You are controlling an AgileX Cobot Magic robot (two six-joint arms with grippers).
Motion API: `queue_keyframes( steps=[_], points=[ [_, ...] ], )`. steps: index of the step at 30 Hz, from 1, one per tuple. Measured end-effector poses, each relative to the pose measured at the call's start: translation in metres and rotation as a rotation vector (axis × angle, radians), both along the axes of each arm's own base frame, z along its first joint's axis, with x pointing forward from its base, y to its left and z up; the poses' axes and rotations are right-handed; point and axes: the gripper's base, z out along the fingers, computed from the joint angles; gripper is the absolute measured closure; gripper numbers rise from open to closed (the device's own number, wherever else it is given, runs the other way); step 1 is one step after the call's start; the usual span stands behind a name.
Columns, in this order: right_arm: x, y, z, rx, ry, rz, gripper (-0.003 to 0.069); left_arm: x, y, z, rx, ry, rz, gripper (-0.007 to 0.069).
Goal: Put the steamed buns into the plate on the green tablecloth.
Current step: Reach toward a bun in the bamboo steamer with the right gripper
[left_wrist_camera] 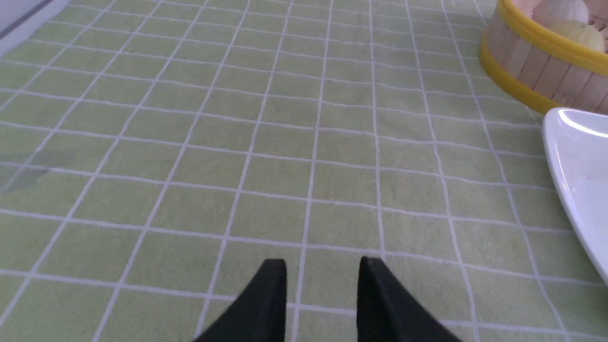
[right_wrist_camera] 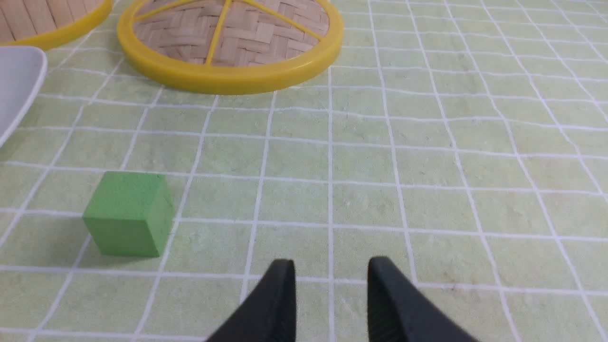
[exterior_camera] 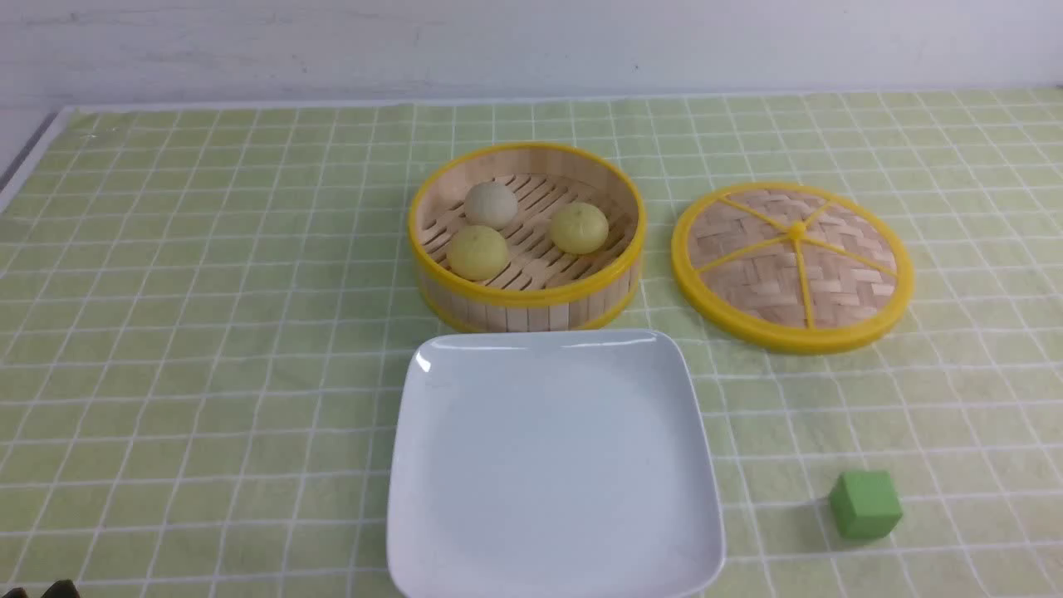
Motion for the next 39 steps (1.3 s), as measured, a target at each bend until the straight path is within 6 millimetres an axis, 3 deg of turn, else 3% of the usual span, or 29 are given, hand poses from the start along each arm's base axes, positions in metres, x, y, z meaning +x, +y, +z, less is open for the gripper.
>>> queue_keyframes(
  steps=[39],
  points=[
    [0.0, -0.0006, 0.0, -0.018, -0.001, -0.001, 0.0419, 0.0, 0.0, 0.0, 0.0, 0.0, 0.0, 0.0382]
  ],
)
